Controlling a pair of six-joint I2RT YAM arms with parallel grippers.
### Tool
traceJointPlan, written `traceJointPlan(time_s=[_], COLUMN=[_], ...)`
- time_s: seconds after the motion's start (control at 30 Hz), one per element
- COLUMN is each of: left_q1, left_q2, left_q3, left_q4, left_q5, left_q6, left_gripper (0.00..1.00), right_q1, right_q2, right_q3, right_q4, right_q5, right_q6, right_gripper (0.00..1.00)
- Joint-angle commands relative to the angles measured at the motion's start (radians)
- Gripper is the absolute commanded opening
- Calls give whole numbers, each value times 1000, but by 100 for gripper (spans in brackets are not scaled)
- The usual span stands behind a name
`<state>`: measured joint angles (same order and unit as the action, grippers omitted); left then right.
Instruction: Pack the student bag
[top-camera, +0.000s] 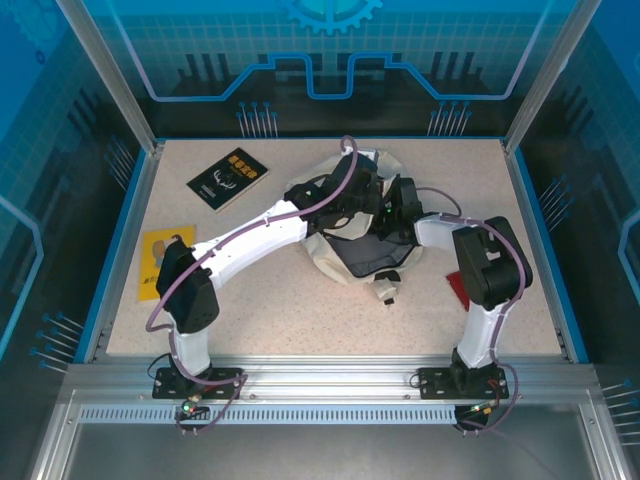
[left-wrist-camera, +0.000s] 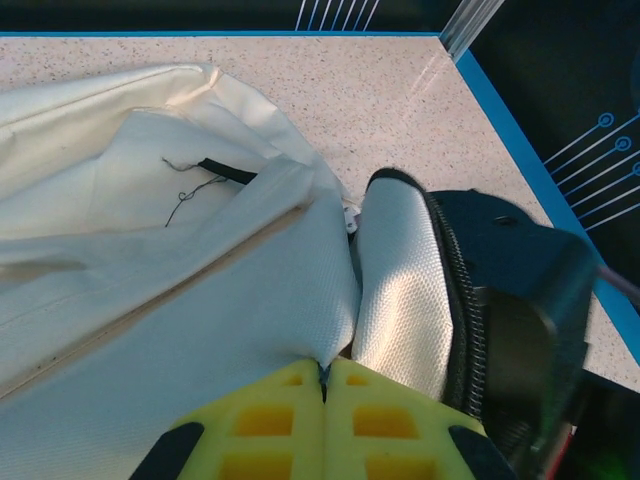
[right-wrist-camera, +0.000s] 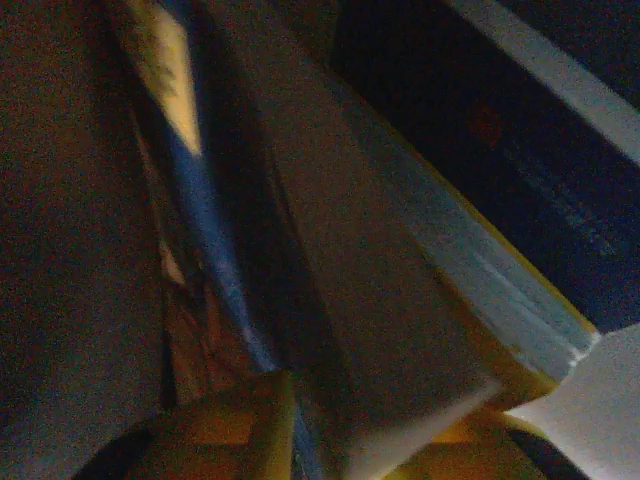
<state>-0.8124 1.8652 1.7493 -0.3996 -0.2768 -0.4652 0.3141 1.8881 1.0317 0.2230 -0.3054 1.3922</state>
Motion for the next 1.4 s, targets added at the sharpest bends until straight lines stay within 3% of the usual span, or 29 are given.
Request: traceJointPlan(time_s=[0.0, 0.23, 0.37, 0.6, 0.7, 0.9, 1.0, 1.1, 1.2, 1.37], left_q1=[0, 15, 23, 56, 73, 149, 217, 302, 407, 561], left_q2=[-70, -68, -68, -67, -75, -125, -160, -179, -176, -132], left_q3=[6, -10, -41, -95, -134, -228, -299, -358, -396, -415], left_q4=[31, 33, 47, 60, 61, 35, 34, 13, 21, 87], left_q5=[-1, -2, 11, 83, 148, 158, 145, 124, 133, 134], left_q6=[4, -7, -18, -46, -41, -73, -92, -101, -100, -69], left_gripper=[2, 2, 4, 8, 18, 57, 77, 91, 99, 99], right_q1=[4, -42, -50, -61, -76, -74, -78, -74, -58, -13], right_q2=[-3, -156, -274, -594, -737, -958, -970, -919, -847, -747], right_q3=[-29, -177, -314, -351, -347, -260, -196, -129, -92, -62], right_q4=[41, 36, 103, -323, -468, -741, -792, -805, -779, -724], right_q5=[-45, -101, -132, 68, 157, 389, 402, 340, 285, 231], right_q6=[27, 3, 21, -150, -226, -405, -514, -588, -610, -610], right_gripper=[34, 49, 51, 57, 65, 91, 96, 100, 100, 100])
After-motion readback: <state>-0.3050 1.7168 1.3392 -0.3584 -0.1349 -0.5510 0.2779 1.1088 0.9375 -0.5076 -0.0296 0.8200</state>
